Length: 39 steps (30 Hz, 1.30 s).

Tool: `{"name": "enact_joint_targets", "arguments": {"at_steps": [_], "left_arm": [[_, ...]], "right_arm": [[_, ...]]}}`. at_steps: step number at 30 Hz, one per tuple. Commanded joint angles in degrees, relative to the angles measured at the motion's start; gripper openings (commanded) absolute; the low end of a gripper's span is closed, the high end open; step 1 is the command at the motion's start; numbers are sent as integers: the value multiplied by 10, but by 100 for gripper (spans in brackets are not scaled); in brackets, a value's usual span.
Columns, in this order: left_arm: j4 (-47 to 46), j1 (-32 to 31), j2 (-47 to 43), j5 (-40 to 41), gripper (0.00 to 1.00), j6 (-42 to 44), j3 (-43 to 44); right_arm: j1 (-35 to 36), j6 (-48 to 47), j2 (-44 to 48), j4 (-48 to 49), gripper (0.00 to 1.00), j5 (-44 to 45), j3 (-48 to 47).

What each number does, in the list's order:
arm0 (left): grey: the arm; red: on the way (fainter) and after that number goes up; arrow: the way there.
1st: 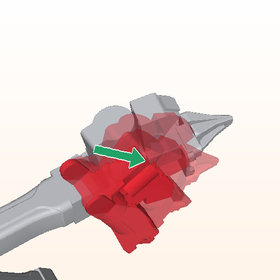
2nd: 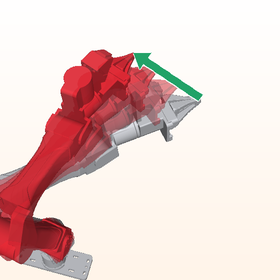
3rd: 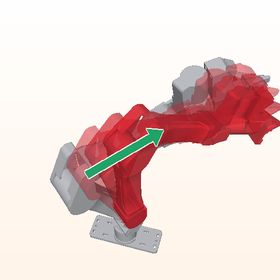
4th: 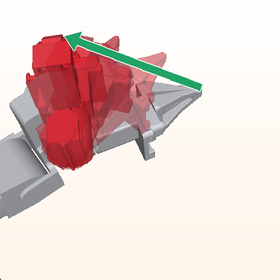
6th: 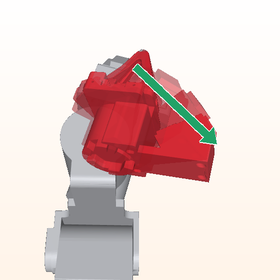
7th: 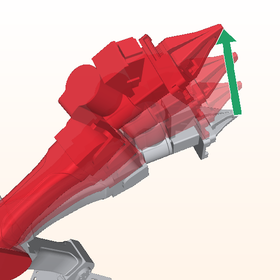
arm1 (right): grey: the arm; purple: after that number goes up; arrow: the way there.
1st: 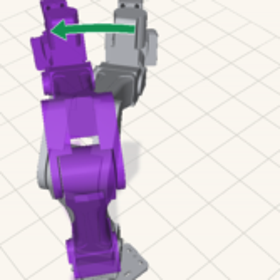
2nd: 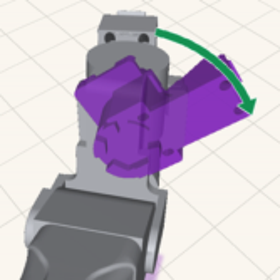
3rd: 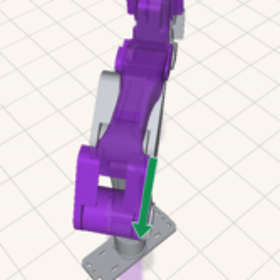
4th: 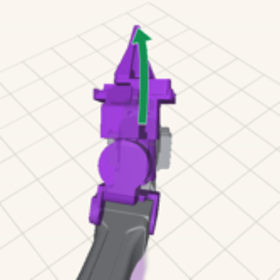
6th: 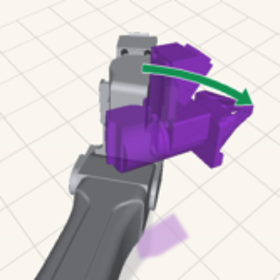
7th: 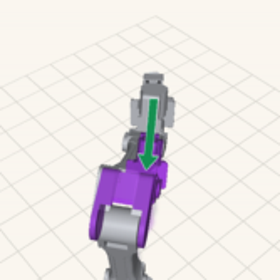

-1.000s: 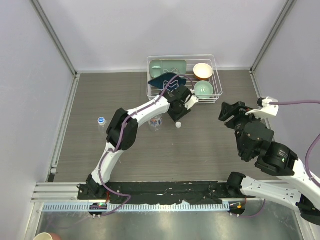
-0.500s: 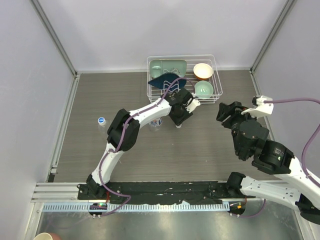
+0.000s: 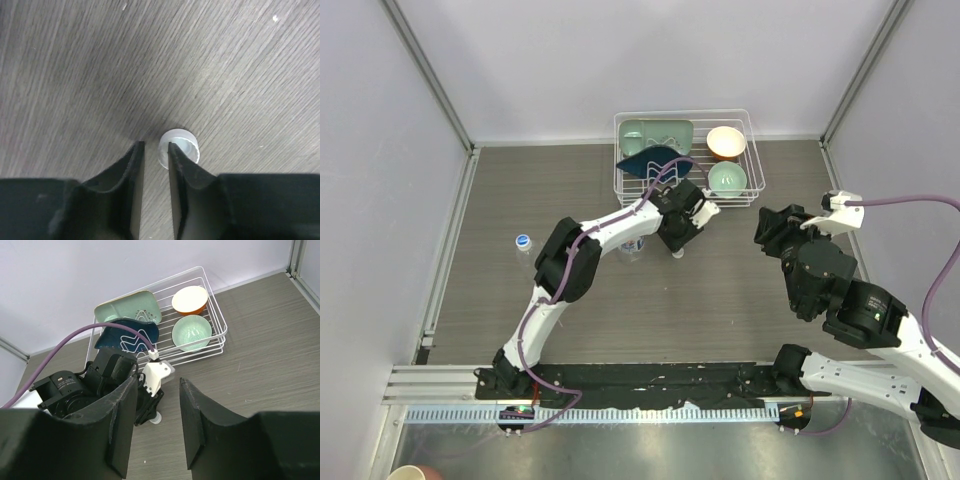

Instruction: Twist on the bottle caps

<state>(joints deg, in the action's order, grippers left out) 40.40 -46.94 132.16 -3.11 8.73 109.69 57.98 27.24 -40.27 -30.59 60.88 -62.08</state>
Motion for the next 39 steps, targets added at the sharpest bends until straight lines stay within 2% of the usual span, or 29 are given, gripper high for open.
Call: {"name": "enact_joint_targets", "arguments": {"at_steps": [1, 2, 3, 8, 11, 16, 19, 21, 22, 23, 24, 26, 27, 28, 30, 33, 34, 35, 39], "left_arm": [[-14, -8, 6, -33, 19, -14, 3], [-14, -12, 10, -42, 3, -18, 3], [-14, -14, 12, -44, 0, -28, 4], [-18, -25, -1, -59, 0, -41, 4], [-19, -27, -33, -58, 0, -46, 14], [-61, -26, -180, 2, 0, -39, -9], [-123, -27, -312, 49, 0, -11, -86], [-59, -25, -341, 85, 0, -10, -55], [-64, -16, -391, 87, 0, 0, -65], [-80, -12, -423, 87, 0, 13, -87], [-141, -11, -464, 89, 0, 35, -143], [-214, -11, -570, 72, 0, 91, -208], [-299, -12, -600, 60, 0, 101, -268], [-345, -11, -649, 44, 0, 102, -296], [-451, -11, -681, 34, 0, 82, -359], [-504, -11, -729, 5, 0, 44, -396], [-522, -11, -739, 20, 0, 31, -422], [-555, -11, -756, 27, 0, 11, -432], [-601, -12, -784, -7, 0, 18, -480]], "right_arm": [[-1, 6, -1, 16, 43, -2, -3], [-1, 7, -2, 16, 43, -3, -3], [-1, 8, -2, 11, 43, -5, -3], [-1, 36, 3, -10, 44, 2, -1], [-1, 46, 1, -11, 49, 3, -8], [-1, 55, -36, -9, 60, 2, -48], [-1, 68, -61, 1, 67, -16, -94], [-1, 85, -72, 8, 71, -23, -108], [-1, 95, -85, 7, 72, -27, -122], [-1, 110, -90, 11, 75, -34, -129], [-1, 118, -96, 14, 77, -44, -135], [-1, 138, -113, 33, 79, -89, -154], [-2, 142, -118, 48, 80, -110, -158], [-1, 148, -134, 77, 82, -164, -166], [-7, 167, -153, 98, 82, -218, -180], [-26, 208, -196, 150, 86, -366, -204], [-44, 227, -204, 175, 88, -397, -207], [-56, 249, -210, 195, 89, -465, -202], [-103, 378, -215, 331, 89, -582, -128]]}}
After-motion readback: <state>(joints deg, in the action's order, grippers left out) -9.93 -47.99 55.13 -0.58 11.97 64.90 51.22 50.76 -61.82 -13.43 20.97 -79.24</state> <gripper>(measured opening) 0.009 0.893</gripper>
